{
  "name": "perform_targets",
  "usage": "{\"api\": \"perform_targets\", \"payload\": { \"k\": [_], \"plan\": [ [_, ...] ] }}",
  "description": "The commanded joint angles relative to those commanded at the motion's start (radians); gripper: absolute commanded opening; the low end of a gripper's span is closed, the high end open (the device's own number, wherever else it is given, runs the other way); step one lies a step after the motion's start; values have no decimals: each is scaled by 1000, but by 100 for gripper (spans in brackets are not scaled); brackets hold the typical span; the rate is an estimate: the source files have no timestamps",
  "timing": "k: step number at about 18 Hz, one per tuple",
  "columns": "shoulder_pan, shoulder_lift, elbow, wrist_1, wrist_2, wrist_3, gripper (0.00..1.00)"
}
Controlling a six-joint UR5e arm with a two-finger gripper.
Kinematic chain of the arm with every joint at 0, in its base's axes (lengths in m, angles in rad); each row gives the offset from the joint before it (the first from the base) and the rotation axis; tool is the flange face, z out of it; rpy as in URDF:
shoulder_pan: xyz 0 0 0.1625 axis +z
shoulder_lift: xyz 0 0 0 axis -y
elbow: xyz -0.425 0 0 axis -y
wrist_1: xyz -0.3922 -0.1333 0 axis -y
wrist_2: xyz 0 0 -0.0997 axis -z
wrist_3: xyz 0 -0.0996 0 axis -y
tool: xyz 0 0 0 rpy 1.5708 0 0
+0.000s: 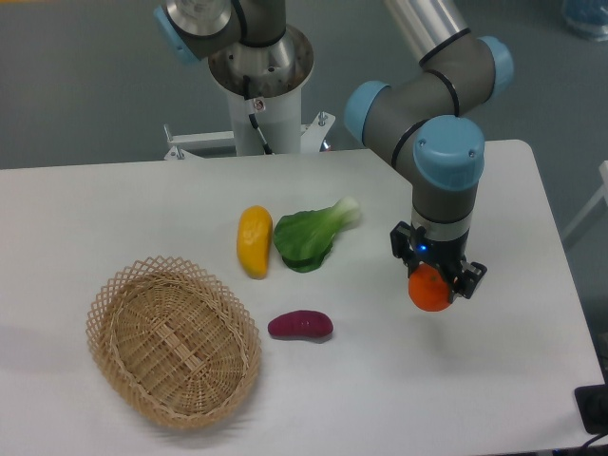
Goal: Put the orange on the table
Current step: 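Move the held orange down and toward the bok choy, lowering it to the table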
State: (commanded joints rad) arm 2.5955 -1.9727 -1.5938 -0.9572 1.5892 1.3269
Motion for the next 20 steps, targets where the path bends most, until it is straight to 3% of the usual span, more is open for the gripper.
{"api": "perform_targets", "payload": {
  "k": [9, 20],
  "plan": [
    [-3, -9, -6, 3, 0, -15, 62],
    [-48, 20, -147, 64, 2, -37, 61]
  ]
}}
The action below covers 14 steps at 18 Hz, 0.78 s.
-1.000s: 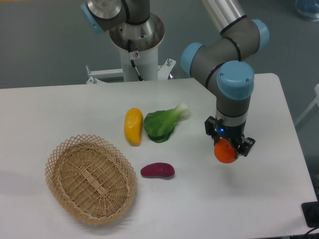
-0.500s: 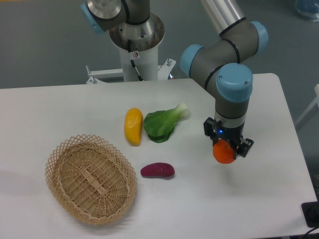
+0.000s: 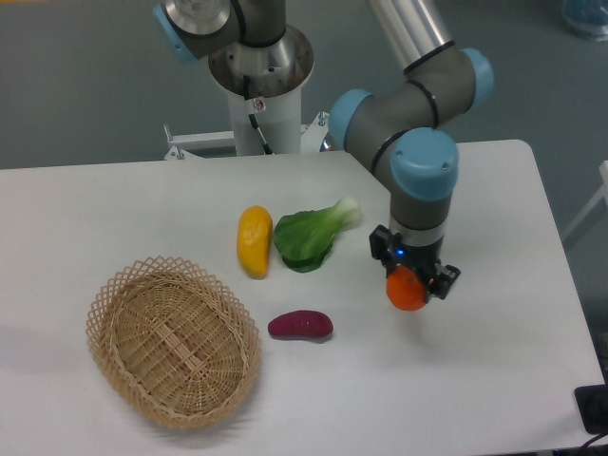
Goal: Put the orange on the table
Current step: 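Move the held orange down and toward the bok choy, lowering it to the table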
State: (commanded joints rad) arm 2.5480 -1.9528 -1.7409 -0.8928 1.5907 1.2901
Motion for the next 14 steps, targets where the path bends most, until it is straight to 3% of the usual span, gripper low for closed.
{"api": "perform_targets", "payload": {
  "k": [4, 9, 14],
  "plan": [
    [-29, -1, -77, 98, 49, -2, 61],
    [-57, -20, -80, 101, 77, -3, 64],
    [-68, -34, -85, 101, 75, -3, 99]
  ]
}}
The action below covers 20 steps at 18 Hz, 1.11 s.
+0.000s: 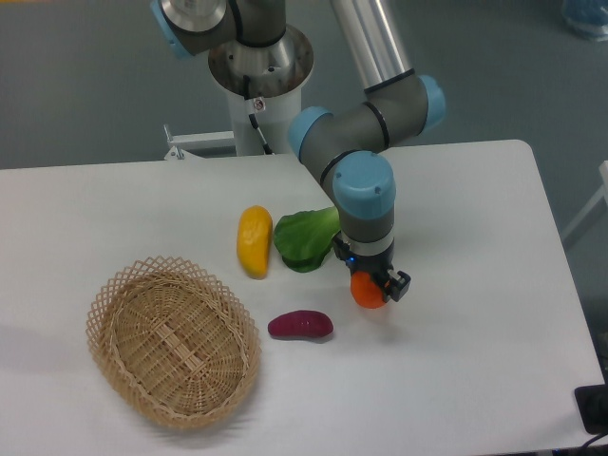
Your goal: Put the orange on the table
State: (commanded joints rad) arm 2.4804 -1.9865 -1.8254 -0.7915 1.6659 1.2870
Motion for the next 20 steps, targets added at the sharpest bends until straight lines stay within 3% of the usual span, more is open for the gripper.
{"api": "perform_targets", "payload": {
  "k": [5, 8, 16, 20],
  "plan": [
    [8, 34, 12, -20, 3, 5, 100],
    [64, 77, 18, -57, -6, 14, 100],
    [141, 55, 133, -72, -67, 9, 100],
    [146, 43, 216, -194, -104, 15, 100]
  ]
}}
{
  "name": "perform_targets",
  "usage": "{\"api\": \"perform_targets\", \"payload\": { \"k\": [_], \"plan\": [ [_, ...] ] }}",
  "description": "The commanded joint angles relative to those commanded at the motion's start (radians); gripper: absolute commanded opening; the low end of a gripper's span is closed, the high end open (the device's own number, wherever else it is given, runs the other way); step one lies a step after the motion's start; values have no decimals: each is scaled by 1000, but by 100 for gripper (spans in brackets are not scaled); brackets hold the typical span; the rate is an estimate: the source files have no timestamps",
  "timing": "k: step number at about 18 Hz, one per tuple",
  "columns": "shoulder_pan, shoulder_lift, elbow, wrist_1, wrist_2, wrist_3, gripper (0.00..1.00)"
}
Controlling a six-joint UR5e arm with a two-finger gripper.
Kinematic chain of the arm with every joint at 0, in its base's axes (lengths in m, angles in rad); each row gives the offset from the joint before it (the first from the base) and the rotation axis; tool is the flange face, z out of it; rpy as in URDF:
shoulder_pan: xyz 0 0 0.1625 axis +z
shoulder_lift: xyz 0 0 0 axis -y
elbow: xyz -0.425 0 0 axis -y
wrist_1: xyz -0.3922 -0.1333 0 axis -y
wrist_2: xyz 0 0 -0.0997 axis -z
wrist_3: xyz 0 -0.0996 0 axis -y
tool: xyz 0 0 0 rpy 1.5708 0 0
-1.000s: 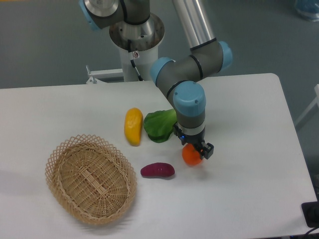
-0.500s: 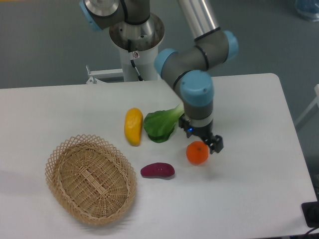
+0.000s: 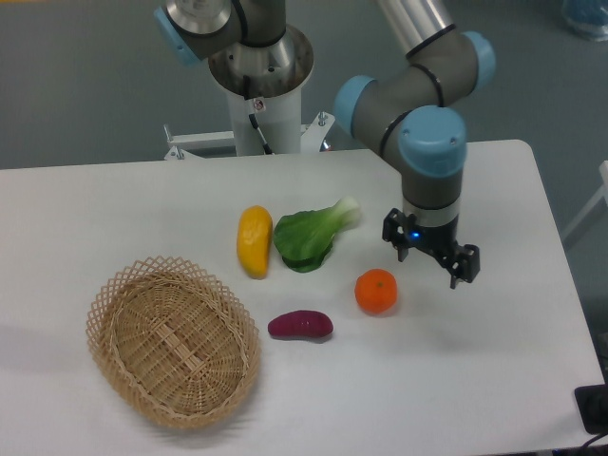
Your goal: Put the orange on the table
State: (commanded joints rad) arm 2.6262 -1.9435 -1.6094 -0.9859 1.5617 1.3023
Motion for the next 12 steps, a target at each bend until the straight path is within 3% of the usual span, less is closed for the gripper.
{"api": "perform_targets", "payload": {
  "k": [2, 12],
  "plan": [
    [0, -5, 32, -40, -11, 5, 100],
    [2, -12, 32, -37, -8, 3, 100]
  ]
}}
